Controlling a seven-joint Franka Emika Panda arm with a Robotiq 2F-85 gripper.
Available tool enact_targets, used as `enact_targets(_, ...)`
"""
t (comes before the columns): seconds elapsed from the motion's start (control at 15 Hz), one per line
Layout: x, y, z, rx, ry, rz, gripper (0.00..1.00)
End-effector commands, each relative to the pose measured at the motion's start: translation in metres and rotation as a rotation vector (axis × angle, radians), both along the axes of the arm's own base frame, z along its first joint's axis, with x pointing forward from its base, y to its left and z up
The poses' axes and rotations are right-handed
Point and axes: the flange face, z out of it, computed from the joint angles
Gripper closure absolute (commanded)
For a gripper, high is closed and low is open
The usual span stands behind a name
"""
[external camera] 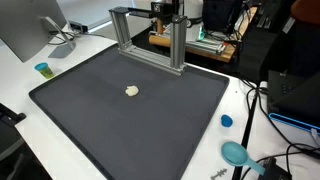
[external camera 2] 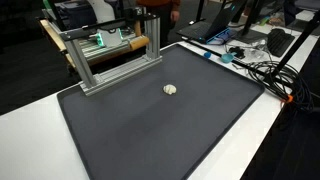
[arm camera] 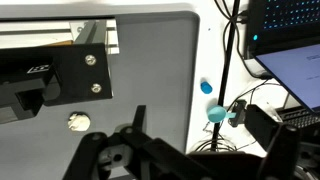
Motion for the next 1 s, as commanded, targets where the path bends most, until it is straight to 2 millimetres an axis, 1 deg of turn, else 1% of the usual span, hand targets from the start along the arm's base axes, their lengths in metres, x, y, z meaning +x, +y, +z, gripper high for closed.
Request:
enact_targets(0.0,0.000,0.000,0.001,0.000,0.001,0.000,0.00)
enact_targets(0.2,0.000,0.000,0.001,0.000,0.001,0.000,0.00)
enact_targets(0.27,0.000,-0.003,0.002,-0.025,-0.023,0.015,0.00)
enact_targets(0.4,-0.002,-0.023,0.006,-0.126,-0.045,0.077,0.00)
enact_targets(0.53,-0.006,-0.048,0.007,-0.233,-0.040,0.136,0.00)
enact_targets(0.67,-0.011,-0.067,0.005,-0.266,-0.024,0.169,0.00)
enact_targets(0.8,-0.007,-0.088,0.002,-0.247,-0.017,0.109,0.00)
enact_targets(0.87,-0.001,-0.071,0.004,-0.244,-0.016,0.119,0.00)
enact_targets(0.93,0.000,-0.079,0.003,-0.238,-0.014,0.109,0.00)
